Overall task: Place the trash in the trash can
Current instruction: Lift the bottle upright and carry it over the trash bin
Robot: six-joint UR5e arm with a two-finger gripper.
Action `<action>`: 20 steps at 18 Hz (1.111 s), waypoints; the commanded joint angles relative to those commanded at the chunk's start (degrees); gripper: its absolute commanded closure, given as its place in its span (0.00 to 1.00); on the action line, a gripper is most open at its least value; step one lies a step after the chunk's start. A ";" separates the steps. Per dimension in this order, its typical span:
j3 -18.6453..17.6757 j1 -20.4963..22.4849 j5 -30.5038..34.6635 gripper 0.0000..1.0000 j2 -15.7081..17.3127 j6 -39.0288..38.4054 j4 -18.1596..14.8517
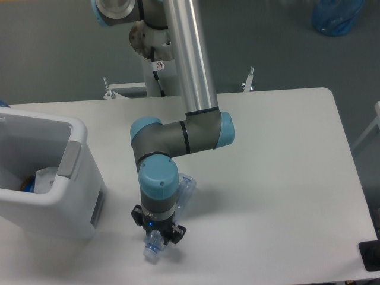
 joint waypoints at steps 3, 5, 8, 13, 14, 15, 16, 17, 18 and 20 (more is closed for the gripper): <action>1.14 0.26 -0.52 0.56 1.40 0.00 0.00; 2.19 1.31 -0.70 0.56 3.24 -0.17 -0.09; 3.51 2.90 -5.60 0.56 5.97 -2.01 -0.09; 7.38 6.24 -16.86 0.56 11.33 -8.34 -0.09; 7.99 6.24 -18.70 0.56 12.30 -8.78 -0.09; 8.96 6.33 -21.85 0.56 13.87 -10.36 -0.09; 10.10 6.33 -25.28 0.56 15.19 -12.72 -0.09; 10.46 6.33 -29.31 0.56 16.34 -14.66 -0.09; 10.55 6.42 -31.97 0.56 16.96 -14.94 -0.09; 10.81 7.56 -37.68 0.56 17.67 -15.29 0.00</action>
